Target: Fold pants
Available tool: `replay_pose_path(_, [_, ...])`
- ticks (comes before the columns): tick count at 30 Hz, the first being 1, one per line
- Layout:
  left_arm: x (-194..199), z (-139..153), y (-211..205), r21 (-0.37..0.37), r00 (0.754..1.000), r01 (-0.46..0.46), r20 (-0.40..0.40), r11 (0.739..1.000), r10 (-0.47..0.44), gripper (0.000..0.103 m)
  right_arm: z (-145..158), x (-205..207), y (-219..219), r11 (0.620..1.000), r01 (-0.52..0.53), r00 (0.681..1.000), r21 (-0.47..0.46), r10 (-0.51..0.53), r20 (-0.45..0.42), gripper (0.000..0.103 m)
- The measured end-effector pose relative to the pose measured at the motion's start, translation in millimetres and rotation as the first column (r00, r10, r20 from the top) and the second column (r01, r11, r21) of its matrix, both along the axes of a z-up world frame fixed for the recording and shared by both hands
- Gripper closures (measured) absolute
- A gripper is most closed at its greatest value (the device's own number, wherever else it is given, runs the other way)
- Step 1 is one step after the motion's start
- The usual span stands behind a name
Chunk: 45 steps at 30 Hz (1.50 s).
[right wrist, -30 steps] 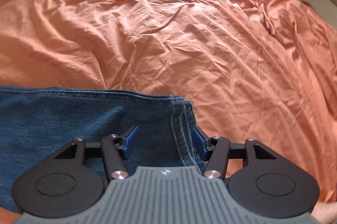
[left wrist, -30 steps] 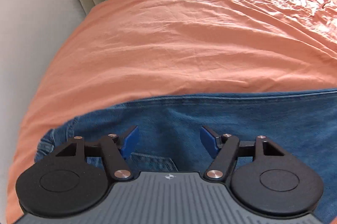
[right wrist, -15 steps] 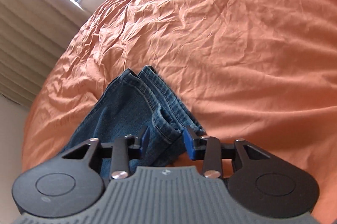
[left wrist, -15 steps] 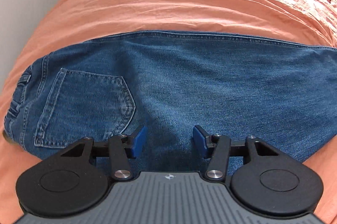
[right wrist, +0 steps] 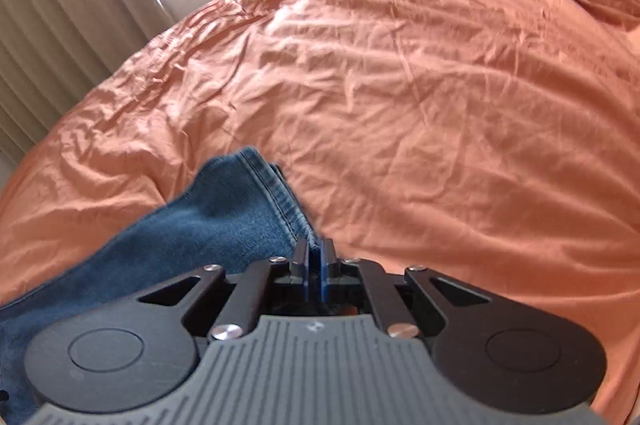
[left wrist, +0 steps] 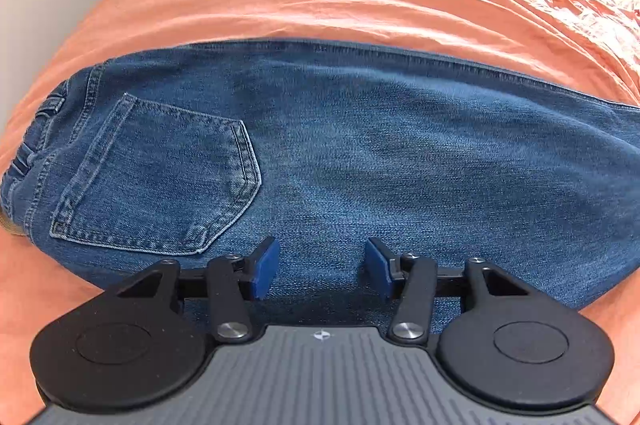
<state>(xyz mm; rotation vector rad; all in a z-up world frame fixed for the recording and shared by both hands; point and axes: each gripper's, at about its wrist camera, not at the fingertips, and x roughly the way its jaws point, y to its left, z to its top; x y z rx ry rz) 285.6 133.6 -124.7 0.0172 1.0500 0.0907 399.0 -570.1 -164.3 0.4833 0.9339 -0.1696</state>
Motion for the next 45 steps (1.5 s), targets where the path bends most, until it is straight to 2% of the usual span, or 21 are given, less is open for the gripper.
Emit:
replay_pose_path(2, [0.9,-2.7,3.0,-0.003,1.000,0.004,-0.004,1.000,-0.004,0.043,-14.5,-3.8,0.4,1.000,-0.001,1.000,-0.023,0.000,-0.016,0.099])
replay_pose_path(3, [1.1,-2.5,5.3,-0.008,1.000,0.005,-0.001,1.000,-0.005,0.043,-15.7,-6.0,-0.5,0.999,0.004,1.000,-0.034,-0.004,-0.007,0.088])
replay_pose_path(4, [0.4,-1.6,7.1,-0.013,1.000,0.004,0.006,1.000,-0.004,0.043,-13.7,-6.1,-0.8,0.999,0.004,1.000,-0.042,-0.004,0.005,0.072])
replay_pose_path(6, [0.3,1.9,10.3,-0.013,1.000,0.013,0.024,1.000,-0.012,0.043,-4.0,-2.1,-2.4,0.999,-0.011,0.999,-0.036,0.013,0.042,0.060])
replay_pose_path(13, [20.9,0.3,24.7,-0.012,0.999,-0.021,0.038,1.000,0.021,0.044,17.6,57.9,21.1,0.995,-0.090,0.991,-0.044,0.094,0.098,0.062])
replay_pose_path(15, [26.2,-2.7,27.6,-0.015,0.999,-0.026,0.041,1.000,0.026,0.043,13.8,76.6,31.4,0.993,-0.116,0.989,-0.033,0.118,0.091,0.062])
replay_pose_path(17, [29.8,-5.7,29.0,-0.022,0.999,-0.017,0.048,1.000,0.018,0.044,3.7,95.3,40.9,0.989,-0.147,0.987,0.021,0.145,0.066,0.063])
replay_pose_path(19, [32.6,-10.8,30.2,-0.026,0.999,-0.005,0.047,1.000,0.006,0.043,-10.8,112.6,51.4,0.987,-0.158,0.987,0.010,0.158,0.014,0.069])
replay_pose_path(21, [35.0,-16.4,31.1,-0.024,0.999,0.008,0.044,1.000,-0.007,0.043,-26.4,126.9,56.6,0.989,-0.135,0.991,-0.062,0.133,-0.036,0.073])
replay_pose_path(22, [35.9,-18.5,31.5,-0.022,0.999,0.014,0.044,1.000,-0.013,0.043,-33.2,132.2,55.7,0.991,-0.116,0.992,-0.066,0.113,-0.050,0.079])
replay_pose_path(24, [37.0,-22.6,32.6,-0.014,0.998,0.027,0.050,1.000,-0.026,0.042,-47.5,140.4,52.5,0.996,-0.083,0.994,-0.044,0.080,-0.070,0.080])
replay_pose_path(27, [35.0,-24.8,34.7,-0.016,0.998,0.032,0.062,0.999,-0.031,0.042,-51.8,147.9,65.4,0.989,-0.086,0.993,-0.123,0.075,-0.089,0.081])
replay_pose_path(31, [25.0,-20.0,41.1,-0.022,0.997,0.024,0.072,0.999,-0.022,0.042,-46.1,155.2,72.1,0.988,-0.031,0.991,-0.152,0.010,-0.132,0.082])
replay_pose_path(33, [15.4,-13.2,48.3,-0.037,0.997,0.016,0.081,0.999,-0.013,0.042,-36.6,151.4,81.7,0.979,-0.042,0.990,-0.198,0.013,-0.143,0.080])
replay_pose_path(37, [-14.2,8.4,80.4,-0.111,0.989,-0.031,0.138,0.993,0.046,0.041,-9.2,124.2,103.4,0.967,-0.070,0.996,-0.246,0.054,-0.072,0.058])
replay_pose_path(39, [-29.3,16.0,102.2,-0.163,0.980,-0.081,0.165,0.983,0.108,0.041,3.2,106.9,119.1,0.971,-0.081,0.997,-0.224,0.078,-0.022,0.055])
replay_pose_path(42, [-50.7,22.8,142.9,-0.253,0.949,-0.185,0.203,0.950,0.239,0.042,11.2,86.4,160.5,0.968,-0.194,0.981,-0.159,0.195,-0.011,0.054])
replay_pose_path(44, [-67.4,22.5,170.8,-0.339,0.914,-0.256,0.220,0.905,0.341,0.042,12.5,72.6,202.5,0.946,-0.290,0.956,-0.143,0.292,-0.013,0.052])
replay_pose_path(45, [-75.5,20.9,184.6,-0.391,0.891,-0.291,0.221,0.873,0.396,0.042,12.3,67.6,217.6,0.937,-0.323,0.946,-0.133,0.324,-0.014,0.051])
